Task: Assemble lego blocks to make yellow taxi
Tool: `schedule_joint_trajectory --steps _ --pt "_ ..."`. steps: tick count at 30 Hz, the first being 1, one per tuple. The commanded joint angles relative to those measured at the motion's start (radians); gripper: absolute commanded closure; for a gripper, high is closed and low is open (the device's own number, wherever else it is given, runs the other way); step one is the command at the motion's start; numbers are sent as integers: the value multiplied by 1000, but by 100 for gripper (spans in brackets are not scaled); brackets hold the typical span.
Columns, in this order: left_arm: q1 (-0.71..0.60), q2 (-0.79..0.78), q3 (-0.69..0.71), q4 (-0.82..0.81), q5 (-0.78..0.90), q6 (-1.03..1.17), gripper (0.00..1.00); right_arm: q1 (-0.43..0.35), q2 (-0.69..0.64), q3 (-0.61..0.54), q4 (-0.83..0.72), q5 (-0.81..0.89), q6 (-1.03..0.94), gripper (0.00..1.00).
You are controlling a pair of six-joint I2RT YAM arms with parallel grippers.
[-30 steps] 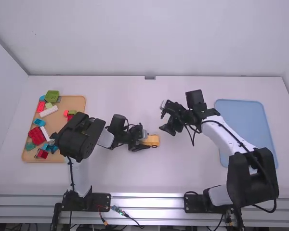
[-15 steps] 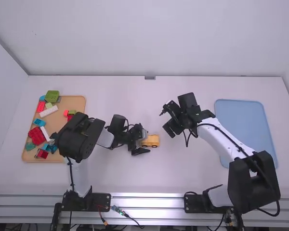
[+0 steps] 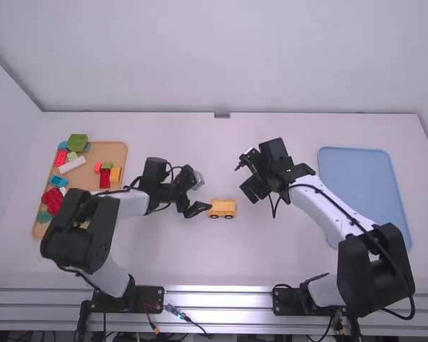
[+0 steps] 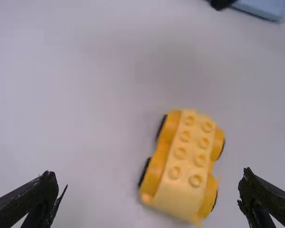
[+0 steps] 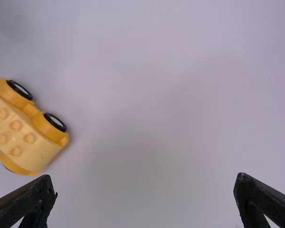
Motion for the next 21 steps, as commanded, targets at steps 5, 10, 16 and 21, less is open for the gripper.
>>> schedule_joint_trajectory --steps 5,10,16,21 --pt "132 -228 77 -331 -267 -156 1 -32 -20 9 15 5 43 1" --pt "180 -270 191 -539 -422 -156 1 -29 -20 9 47 4 61 1" --pt "322 -205 364 -692 -581 -320 1 -30 -20 9 99 7 62 1" --pt "447 -79 487 -779 -555 -311 1 -29 -20 9 128 8 62 1"
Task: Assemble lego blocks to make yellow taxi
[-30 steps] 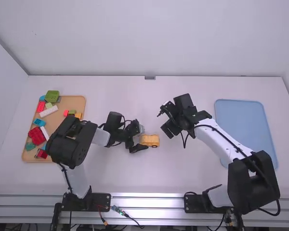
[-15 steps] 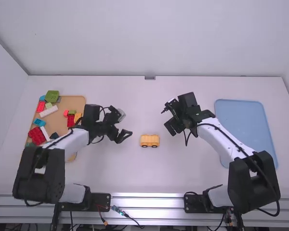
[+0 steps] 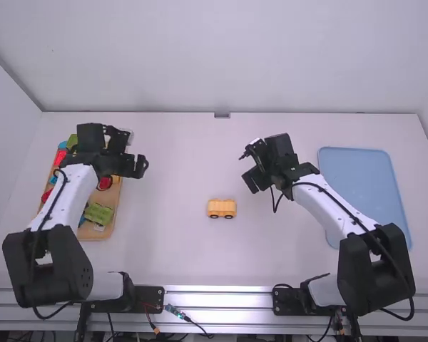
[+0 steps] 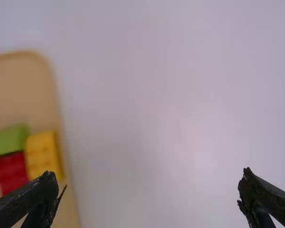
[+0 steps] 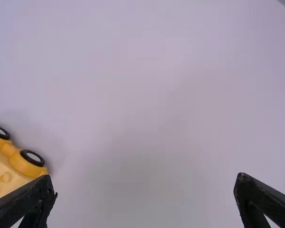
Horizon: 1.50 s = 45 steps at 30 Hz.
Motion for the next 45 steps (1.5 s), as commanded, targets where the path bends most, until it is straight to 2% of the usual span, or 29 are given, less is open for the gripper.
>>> schedule_joint_trajectory --steps 1,6,10,11,16,22,33,37,45 --pt "51 89 64 -36 -18 -17 0 1 -20 10 10 5 6 1" --pt "78 221 145 -61 -25 -17 2 0 -20 10 21 5 6 1" --pt "77 333 185 -53 -54 -24 15 -2 -20 10 17 24 6 1" --pt "77 352 188 -40 -68 -26 21 -1 -20 10 17 38 6 1" --pt "78 380 174 14 -80 -51 27 -1 -20 10 20 63 6 1" --pt "78 380 164 33 -140 -100 29 -24 -20 10 24 57 8 1" --pt "85 410 159 37 -137 -108 32 -37 -20 10 24 54 29 1" --pt "87 410 140 71 -138 -130 38 -39 -20 10 23 54 29 1" --pt "87 410 76 150 -186 -158 34 -38 -20 10 24 53 29 1"
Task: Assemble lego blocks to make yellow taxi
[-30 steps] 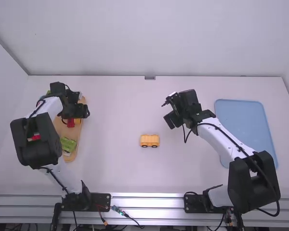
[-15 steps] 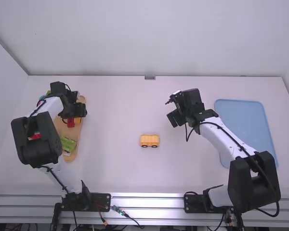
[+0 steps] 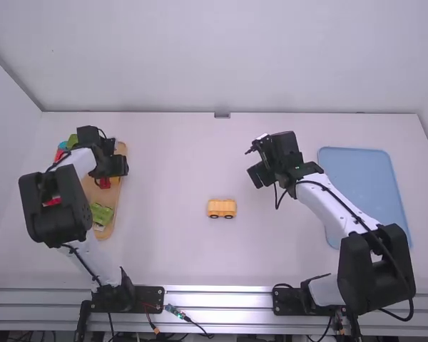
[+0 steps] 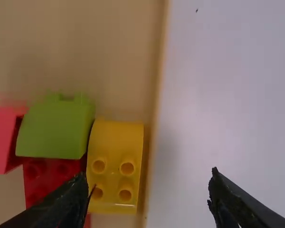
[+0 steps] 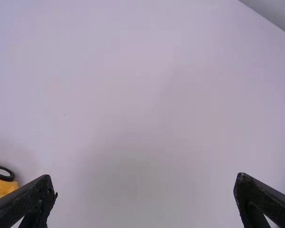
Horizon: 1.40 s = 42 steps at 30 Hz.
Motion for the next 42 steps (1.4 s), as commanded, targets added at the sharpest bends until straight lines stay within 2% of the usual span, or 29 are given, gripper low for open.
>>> schedule_joint_trajectory --steps 1,9,17,23,31,34,42 --pt "4 16 -20 7 -39 -35 34 0 -20 10 1 0 3 1" --pt "13 16 -26 23 -57 -56 36 0 -20 10 -1 2 3 1" --pt "41 16 -87 117 -55 -97 39 0 -20 10 0 2 3 1" --pt "92 16 -86 121 56 -106 44 0 -20 10 1 2 3 1" --pt "95 16 -87 96 110 13 45 0 -20 10 7 1 3 1" --pt "79 16 -87 91 106 37 52 2 -20 10 8 1 4 1" --pt "75 16 -87 114 106 39 52 0 -20 10 5 2 4 1"
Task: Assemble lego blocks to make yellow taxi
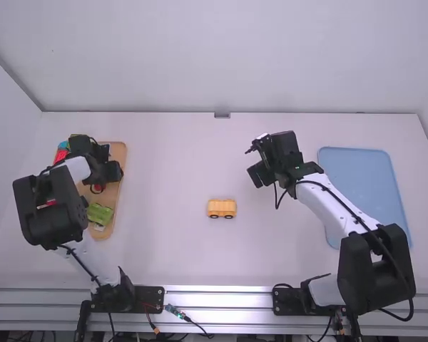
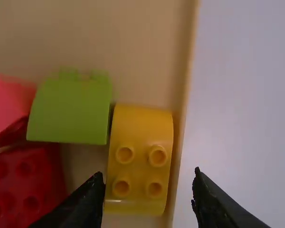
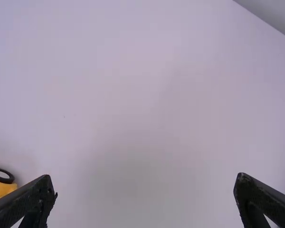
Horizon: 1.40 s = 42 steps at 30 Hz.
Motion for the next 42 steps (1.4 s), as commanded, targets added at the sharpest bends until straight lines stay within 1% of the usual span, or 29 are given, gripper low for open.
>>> schedule_joint_trajectory --steps 1,8,13,17,24,27,29,31,34,36,42 --pt "4 16 -5 0 13 8 53 0 -20 10 -3 0 3 1" --pt "4 16 -5 5 6 12 59 0 -20 10 -2 0 3 1" --pt "4 16 -5 16 -44 -34 60 1 -20 10 -3 0 8 1" --pt "4 16 -10 21 -47 -26 63 2 -20 10 -3 0 10 1" --pt "3 16 -97 161 -42 -27 61 0 -20 10 -2 0 9 1" --pt "3 16 -122 201 -43 -27 62 0 -20 10 -2 0 9 1" --pt "3 16 -129 214 -43 -27 64 0 -20 10 -2 0 10 1" --pt "3 16 -140 241 -43 -27 68 2 -20 10 -2 0 9 1" --pt "3 16 -149 253 -43 -27 72 0 -20 10 -2 0 10 1" --pt "4 16 -156 258 -43 -28 79 0 -20 10 -2 0 10 1" --pt "3 16 -138 242 -47 -69 88 0 -20 10 -3 0 9 1"
